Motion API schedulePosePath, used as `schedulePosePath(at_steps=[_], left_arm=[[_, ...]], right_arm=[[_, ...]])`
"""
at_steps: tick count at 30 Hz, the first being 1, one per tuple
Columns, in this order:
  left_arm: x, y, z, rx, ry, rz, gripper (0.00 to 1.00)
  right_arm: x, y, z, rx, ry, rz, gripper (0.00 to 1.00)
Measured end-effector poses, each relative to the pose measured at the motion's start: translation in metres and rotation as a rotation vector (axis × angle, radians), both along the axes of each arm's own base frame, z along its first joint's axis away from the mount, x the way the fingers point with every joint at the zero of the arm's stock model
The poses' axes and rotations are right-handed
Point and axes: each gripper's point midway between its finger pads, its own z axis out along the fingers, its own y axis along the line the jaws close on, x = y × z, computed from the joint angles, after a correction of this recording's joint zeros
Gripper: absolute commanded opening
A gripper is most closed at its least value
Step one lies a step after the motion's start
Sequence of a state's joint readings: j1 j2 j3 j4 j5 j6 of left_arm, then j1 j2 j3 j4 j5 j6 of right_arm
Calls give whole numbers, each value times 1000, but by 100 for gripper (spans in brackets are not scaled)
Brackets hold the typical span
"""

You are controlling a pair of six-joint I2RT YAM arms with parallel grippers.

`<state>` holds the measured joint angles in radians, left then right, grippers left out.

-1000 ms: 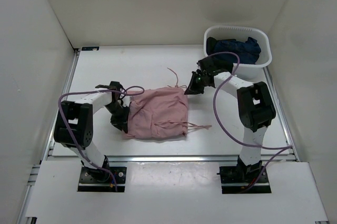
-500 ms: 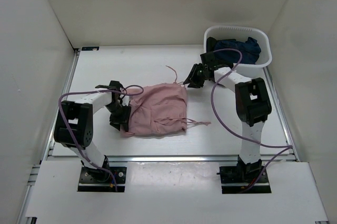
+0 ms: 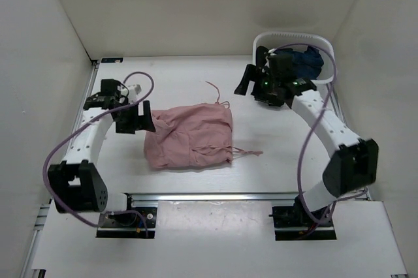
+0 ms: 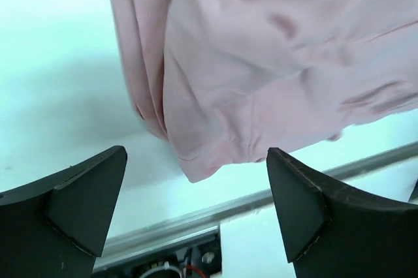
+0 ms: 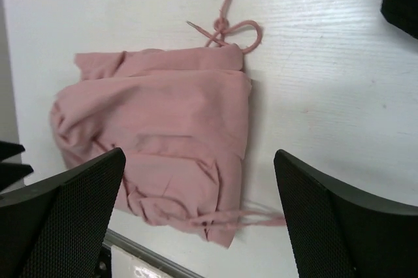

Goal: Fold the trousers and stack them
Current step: Fold the trousers

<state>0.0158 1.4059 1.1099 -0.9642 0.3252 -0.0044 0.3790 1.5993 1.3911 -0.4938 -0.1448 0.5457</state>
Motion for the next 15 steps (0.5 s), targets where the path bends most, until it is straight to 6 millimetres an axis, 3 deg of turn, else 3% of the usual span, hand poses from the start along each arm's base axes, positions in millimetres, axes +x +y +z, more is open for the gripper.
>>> schedulePosePath(at_steps=[4,7,9,13,15], left_arm=[[20,22,56,15,-207,75,100],[34,63,96,130,-385,198,100],[34,103,116,263,-461,329,100],[11,182,133,558,-473,604,100],[-8,206,129,665,-441,701,100]], right_arm=[[-28,-15,47,1,-85,8,99],[-50,-28,53,-35,-60,3,99],[-65,-42,48,-90,-21,-20,99],[-96,-87,49,-237,11,-129,99],[-113,-119,54,-338,3,-227,99]])
